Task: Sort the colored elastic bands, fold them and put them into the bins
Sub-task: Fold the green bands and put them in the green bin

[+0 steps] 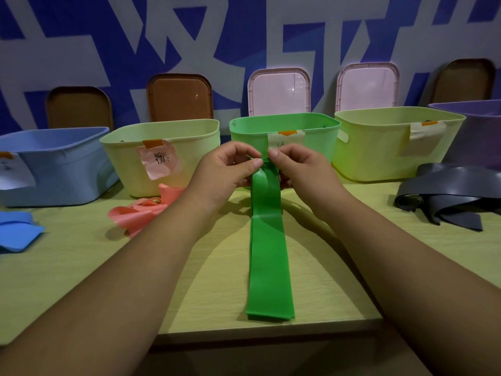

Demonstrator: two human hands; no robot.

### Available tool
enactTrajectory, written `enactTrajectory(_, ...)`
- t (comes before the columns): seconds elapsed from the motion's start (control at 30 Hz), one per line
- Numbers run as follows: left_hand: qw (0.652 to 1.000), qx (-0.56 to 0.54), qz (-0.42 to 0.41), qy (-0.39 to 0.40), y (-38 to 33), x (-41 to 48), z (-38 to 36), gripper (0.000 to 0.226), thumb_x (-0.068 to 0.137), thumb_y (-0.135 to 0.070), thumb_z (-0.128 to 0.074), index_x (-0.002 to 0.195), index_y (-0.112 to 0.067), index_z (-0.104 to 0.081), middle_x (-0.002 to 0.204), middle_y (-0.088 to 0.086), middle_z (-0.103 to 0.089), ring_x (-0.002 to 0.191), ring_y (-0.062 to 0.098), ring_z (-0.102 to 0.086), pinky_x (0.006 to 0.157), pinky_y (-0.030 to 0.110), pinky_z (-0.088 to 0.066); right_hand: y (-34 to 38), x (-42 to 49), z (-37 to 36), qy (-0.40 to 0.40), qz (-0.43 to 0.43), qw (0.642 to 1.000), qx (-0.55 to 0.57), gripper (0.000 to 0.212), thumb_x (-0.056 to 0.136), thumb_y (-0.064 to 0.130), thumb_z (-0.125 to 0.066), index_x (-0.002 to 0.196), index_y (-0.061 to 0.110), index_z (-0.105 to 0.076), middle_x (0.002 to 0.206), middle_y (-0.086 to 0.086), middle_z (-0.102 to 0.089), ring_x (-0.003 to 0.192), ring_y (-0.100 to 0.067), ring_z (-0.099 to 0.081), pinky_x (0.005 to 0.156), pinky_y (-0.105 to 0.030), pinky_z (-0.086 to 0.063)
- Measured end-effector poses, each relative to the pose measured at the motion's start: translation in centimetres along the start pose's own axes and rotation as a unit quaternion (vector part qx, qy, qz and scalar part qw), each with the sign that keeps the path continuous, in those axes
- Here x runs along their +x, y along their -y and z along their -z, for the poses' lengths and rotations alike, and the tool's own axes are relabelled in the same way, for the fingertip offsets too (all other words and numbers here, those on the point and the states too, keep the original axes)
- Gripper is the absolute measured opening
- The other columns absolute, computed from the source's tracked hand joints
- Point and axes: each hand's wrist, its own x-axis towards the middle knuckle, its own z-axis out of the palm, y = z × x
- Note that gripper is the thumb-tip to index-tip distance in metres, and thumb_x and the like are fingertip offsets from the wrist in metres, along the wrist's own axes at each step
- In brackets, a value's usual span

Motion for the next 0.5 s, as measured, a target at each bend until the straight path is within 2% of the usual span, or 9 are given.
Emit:
enactTrajectory(0.13, 1.0, -0.009, 0.021, -0.002, -0.04, 0.02, 0.14, 0.01, 0.1, -0.015, -0.075, 0.109, -0.015, -0.076, 0.107, 0.009, -0.077, 0.098, 0.023, -0.076, 0.077, 0.032, -0.062, -0.09, 0.13, 0.14, 0.005, 0.012, 1.0, -0.014, 0.013, 0.103, 0.029, -0.072, 0.106, 0.017, -0.077, 0.094, -0.001, -0.08, 0.082, -0.014, -0.075, 0.074, -0.029, -0.062)
enactTrajectory(0.23, 0.998, -0.023, 0.055, 0.002, -0.1, -0.08, -0.18, 0.02, 0.102, -0.029, -0.073, 0.114, -0.013, -0.075, 0.108, 0.011, -0.079, 0.1, 0.028, -0.078, 0.087, 0.042, -0.065, -0.27, 0.32, 0.15, 0.004, 0.016, 1.0, -0.007, 0.009, 0.102, 0.027, -0.074, 0.104, 0.018, -0.077, 0.095, -0.002, -0.079, 0.086, -0.017, -0.075, 0.081, -0.036, -0.064)
enactTrajectory(0.3, 0.997, -0.025, 0.072, 0.0, -0.17, -0.19, -0.41, 0.028, 0.102, -0.036, -0.072, 0.114, -0.011, -0.075, 0.102, 0.011, -0.081, 0.093, 0.025, -0.079, 0.084, 0.039, -0.065, -0.35, 0.38, 0.14, 0.006, 0.014, 1.0, 0.005, 0.009, 0.101, 0.024, -0.075, 0.104, 0.016, -0.076, 0.095, -0.003, -0.079, 0.086, -0.017, -0.075, 0.082, -0.036, -0.063)
enactTrajectory(0.4, 0.997, -0.017, 0.071, -0.011, -0.29, -0.28, -0.45, 0.023, 0.102, -0.03, -0.073, 0.109, -0.009, -0.077, 0.092, 0.009, -0.081, 0.082, 0.018, -0.078, 0.072, 0.029, -0.062, -0.37, 0.39, 0.08, 0.007, 0.016, 1.0, 0.009, 0.008, 0.101, 0.022, -0.075, 0.103, 0.015, -0.076, 0.094, -0.003, -0.079, 0.086, -0.016, -0.075, 0.081, -0.035, -0.062)
enactTrajectory(0.5, 0.998, -0.012, 0.06, -0.017, -0.29, -0.15, -0.24, 0.017, 0.1, -0.024, -0.075, 0.107, -0.008, -0.078, 0.099, 0.013, -0.081, 0.091, 0.025, -0.079, 0.076, 0.03, -0.064, -0.39, 0.46, 0.07, 0.01, 0.017, 1.0, 0.011, 0.007, 0.101, 0.021, -0.075, 0.104, 0.015, -0.076, 0.095, -0.004, -0.079, 0.089, -0.019, -0.076, 0.084, -0.039, -0.064)
